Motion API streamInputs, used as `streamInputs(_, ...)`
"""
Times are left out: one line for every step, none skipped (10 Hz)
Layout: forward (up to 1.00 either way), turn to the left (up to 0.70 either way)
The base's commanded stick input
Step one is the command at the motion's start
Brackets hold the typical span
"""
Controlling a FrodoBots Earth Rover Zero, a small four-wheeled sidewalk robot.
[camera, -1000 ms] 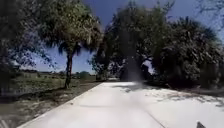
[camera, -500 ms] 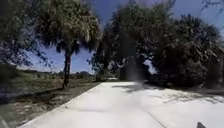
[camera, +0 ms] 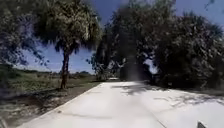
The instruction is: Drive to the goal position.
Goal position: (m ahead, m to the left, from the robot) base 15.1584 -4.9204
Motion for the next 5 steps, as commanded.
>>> streamInputs(0.45, 0.0)
streamInputs(0.45, 0.0)
streamInputs(0.45, 0.0)
streamInputs(0.45, 0.0)
streamInputs(0.45, 0.0)
